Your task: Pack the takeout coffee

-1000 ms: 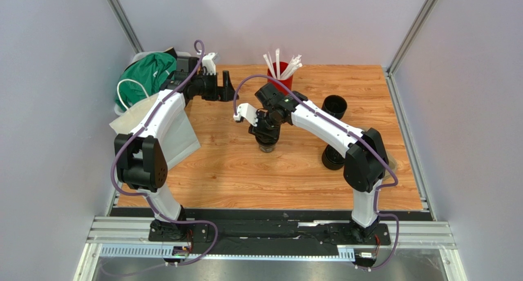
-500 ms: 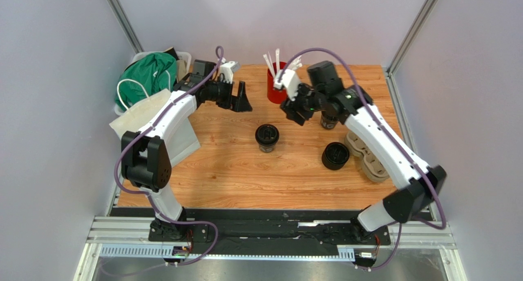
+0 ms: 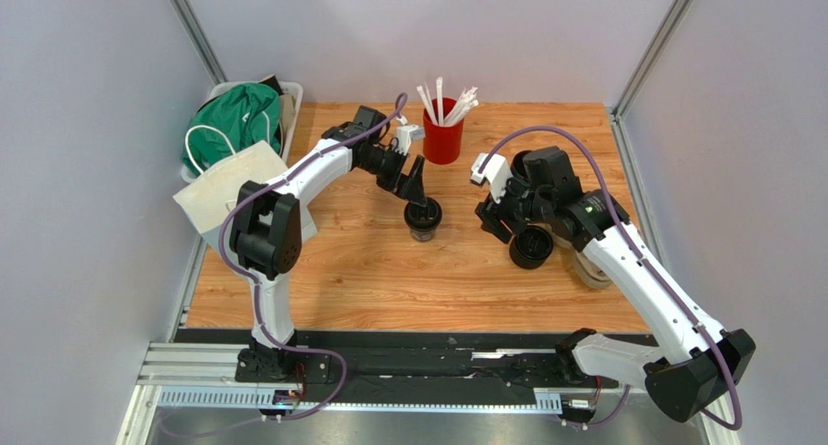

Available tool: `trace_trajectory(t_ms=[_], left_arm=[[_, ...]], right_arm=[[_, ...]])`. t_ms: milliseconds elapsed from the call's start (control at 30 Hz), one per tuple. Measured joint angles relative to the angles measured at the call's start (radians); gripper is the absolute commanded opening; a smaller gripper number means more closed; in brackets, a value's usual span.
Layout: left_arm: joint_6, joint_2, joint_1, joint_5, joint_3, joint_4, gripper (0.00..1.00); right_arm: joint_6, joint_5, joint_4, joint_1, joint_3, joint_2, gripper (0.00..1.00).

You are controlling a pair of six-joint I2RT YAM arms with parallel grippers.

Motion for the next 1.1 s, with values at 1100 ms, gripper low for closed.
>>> trace_trajectory(t_ms=[1100], left_arm=[[0.081,0.069,-0.028,0.042,0.013,-0.082,0.7]], right_arm=[[0.033,-0.014,0.056,-0.008,-0.067,-0.01,0.59]])
